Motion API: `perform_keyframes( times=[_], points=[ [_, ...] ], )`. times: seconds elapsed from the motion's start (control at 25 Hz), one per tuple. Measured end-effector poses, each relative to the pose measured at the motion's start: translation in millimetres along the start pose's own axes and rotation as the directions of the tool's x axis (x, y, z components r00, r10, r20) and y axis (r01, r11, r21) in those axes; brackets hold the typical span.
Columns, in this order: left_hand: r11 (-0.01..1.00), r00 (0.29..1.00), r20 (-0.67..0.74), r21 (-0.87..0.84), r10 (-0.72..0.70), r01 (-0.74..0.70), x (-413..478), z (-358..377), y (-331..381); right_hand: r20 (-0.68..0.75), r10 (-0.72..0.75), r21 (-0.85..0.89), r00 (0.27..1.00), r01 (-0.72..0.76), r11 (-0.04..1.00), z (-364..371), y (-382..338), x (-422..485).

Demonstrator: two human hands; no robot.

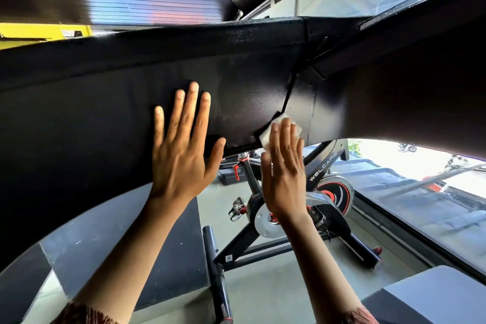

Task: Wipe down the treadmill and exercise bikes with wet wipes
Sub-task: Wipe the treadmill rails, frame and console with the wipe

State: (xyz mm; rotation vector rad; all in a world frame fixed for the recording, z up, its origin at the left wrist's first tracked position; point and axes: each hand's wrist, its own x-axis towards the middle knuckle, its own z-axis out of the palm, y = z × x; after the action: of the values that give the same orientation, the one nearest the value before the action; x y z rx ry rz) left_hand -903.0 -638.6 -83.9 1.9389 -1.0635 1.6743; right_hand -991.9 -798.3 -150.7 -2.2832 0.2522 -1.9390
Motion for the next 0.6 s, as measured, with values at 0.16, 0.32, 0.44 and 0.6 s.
perform_keyframes(
  times=[0.16, 0.32, 0.44, 0.6],
  points=[
    [0.998, 1.000, 0.001, 0.061, -0.016, 0.016, 2.0, 3.7, 6.1, -0.117, 0.447, 0.170, 0.887, -0.426, 0.889, -5.8, 21.5, 34.7],
    [0.995, 1.000, -0.007, 0.098, -0.017, 0.018, 1.7, 5.4, 7.0, -0.060, 0.099, 0.129, 0.993, -0.091, 0.987, -6.5, 10.2, 47.2],
    [0.995, 1.000, -0.010, 0.101, -0.018, 0.019, 1.1, 6.2, 8.0, -0.129, 0.276, 0.183, 0.952, -0.251, 0.950, -10.4, 16.7, 62.3],
    [0.996, 1.000, -0.011, 0.093, -0.010, 0.011, 1.6, 5.8, 6.2, -0.013, -0.035, 0.070, 0.999, 0.035, 0.997, -5.6, 4.0, 45.3]
  ],
)
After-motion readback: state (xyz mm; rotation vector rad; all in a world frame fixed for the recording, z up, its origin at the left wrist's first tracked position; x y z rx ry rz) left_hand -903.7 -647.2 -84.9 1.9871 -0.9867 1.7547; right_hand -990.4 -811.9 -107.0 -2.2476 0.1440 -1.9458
